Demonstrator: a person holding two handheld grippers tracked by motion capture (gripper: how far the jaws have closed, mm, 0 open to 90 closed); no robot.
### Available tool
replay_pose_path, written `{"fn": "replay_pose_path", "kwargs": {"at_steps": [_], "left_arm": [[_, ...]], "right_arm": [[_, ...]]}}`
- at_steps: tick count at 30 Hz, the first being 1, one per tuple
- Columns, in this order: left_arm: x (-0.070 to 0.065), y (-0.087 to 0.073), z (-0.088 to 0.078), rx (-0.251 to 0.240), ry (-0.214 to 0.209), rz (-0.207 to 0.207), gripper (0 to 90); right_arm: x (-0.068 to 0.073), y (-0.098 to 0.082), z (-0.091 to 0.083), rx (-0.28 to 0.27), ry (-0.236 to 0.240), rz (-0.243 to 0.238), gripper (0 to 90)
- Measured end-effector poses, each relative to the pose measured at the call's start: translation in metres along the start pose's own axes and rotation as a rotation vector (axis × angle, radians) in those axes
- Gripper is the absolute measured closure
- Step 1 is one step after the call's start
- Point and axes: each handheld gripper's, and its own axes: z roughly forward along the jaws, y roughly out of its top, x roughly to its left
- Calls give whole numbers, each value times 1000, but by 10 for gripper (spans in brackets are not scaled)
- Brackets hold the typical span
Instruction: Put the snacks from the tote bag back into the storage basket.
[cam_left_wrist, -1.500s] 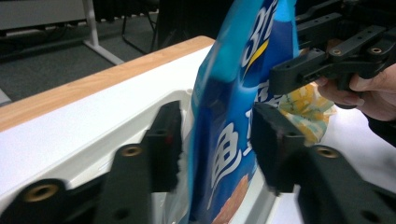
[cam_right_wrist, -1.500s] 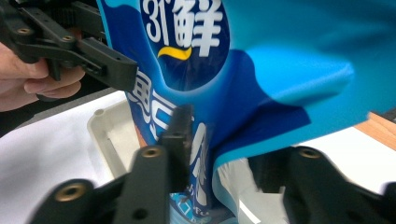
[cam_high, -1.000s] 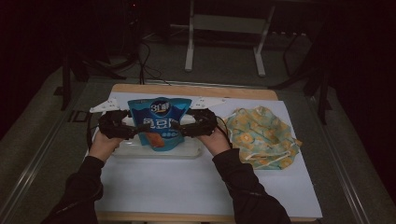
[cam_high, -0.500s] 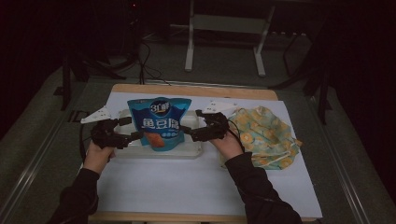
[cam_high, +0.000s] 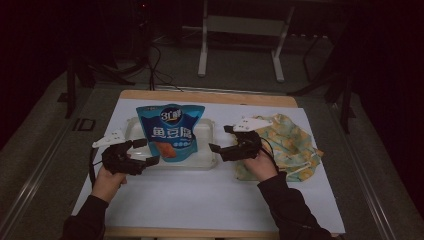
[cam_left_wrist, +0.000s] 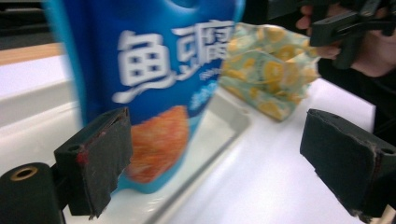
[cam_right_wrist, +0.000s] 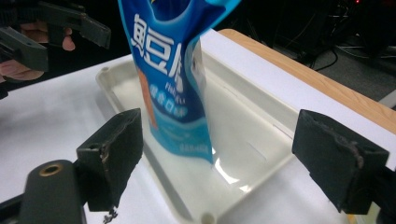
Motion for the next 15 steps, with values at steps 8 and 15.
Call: {"fn": "replay_pose_path", "kwargs": {"at_steps": [8, 15], "left_arm": [[-20, -11, 7, -21, -34, 1, 100], [-34, -23, 13, -21, -60, -1, 100]], "right_arm": [[-3, -19, -24, -4, -22, 6, 163], [-6, -39, -52, -15, -44, 12, 163]]}}
